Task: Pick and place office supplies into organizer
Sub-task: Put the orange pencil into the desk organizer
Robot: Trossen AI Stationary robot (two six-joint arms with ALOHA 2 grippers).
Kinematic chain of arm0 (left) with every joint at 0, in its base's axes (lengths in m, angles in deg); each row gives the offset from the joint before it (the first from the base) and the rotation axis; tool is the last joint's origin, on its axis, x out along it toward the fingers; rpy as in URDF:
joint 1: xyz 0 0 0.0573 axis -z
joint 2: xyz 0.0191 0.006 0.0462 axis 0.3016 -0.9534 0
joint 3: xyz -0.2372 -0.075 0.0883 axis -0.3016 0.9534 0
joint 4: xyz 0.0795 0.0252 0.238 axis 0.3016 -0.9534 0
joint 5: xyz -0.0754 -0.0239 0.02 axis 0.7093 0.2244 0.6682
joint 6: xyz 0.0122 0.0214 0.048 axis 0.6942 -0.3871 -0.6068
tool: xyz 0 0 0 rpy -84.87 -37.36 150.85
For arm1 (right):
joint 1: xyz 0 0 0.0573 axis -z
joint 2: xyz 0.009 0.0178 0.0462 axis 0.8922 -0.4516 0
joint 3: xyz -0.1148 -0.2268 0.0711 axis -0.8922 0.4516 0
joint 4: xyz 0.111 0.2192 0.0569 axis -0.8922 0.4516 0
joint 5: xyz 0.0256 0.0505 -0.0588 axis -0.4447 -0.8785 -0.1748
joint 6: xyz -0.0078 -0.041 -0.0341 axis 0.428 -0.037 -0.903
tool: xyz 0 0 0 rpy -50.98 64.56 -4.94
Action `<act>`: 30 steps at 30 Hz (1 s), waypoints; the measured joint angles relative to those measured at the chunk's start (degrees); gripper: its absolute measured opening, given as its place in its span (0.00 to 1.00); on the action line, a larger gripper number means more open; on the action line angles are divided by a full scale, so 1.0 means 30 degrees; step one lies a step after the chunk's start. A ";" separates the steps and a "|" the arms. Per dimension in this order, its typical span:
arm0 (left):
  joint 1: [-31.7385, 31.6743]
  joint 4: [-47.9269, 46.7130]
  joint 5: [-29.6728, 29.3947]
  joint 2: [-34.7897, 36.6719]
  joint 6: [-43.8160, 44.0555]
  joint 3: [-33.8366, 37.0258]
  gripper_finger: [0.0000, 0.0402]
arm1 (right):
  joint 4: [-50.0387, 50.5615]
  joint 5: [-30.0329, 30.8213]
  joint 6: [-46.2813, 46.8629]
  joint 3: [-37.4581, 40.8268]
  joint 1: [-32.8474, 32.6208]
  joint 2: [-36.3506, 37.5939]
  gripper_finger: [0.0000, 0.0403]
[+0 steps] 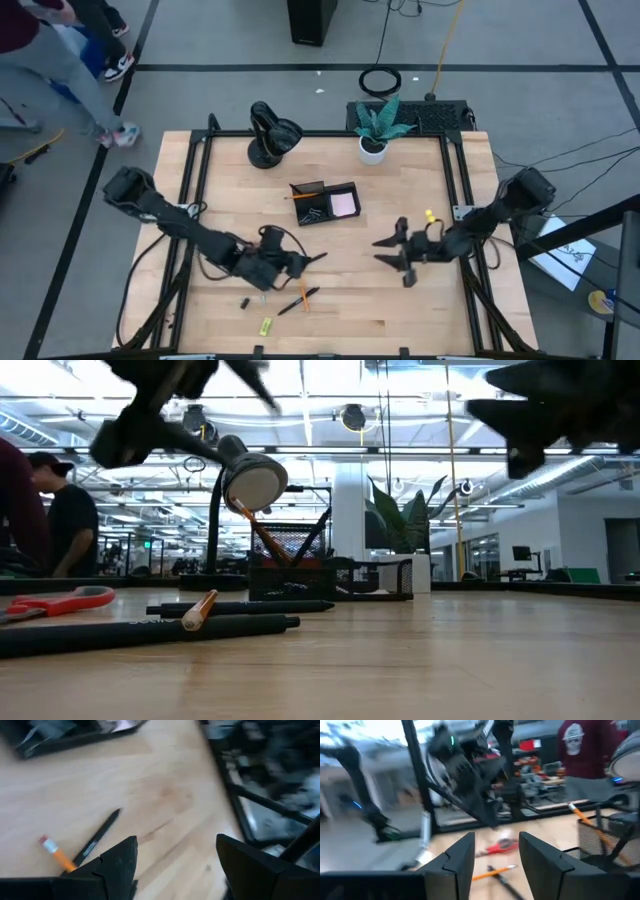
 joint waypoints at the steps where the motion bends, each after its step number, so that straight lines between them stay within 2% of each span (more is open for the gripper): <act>1: -0.0022 -0.1040 0.0323 -0.0454 0.1267 -0.0481 0.68 | -0.0428 -0.0083 0.0556 0.0603 -0.0108 0.0275 0.36; 3: -0.0006 -0.2153 0.0986 -0.1456 0.3112 -0.1297 0.68 | -0.0267 0.0030 0.1687 0.1510 -0.0392 0.0979 0.36; 7: 0.0121 -0.2438 0.1914 -0.3060 0.5003 -0.2688 0.68 | -0.0071 -0.0024 0.3346 0.2119 -0.1013 0.1610 0.36; 15: 0.0518 -0.5690 0.3704 -0.5662 0.8264 -0.5480 0.68 | 0.0602 -0.0023 0.3705 0.2094 -0.2625 0.1560 0.36; 22: 0.1259 -1.0567 0.3972 -0.6068 1.1017 -0.7104 0.68 | 0.0135 -0.0033 0.3159 0.2076 -0.3773 0.1564 0.36; 30: 0.1171 -1.0082 0.4887 -0.6668 1.1830 -0.7104 0.68 | 0.0211 -0.0023 0.2932 0.2072 -0.3968 0.1560 0.36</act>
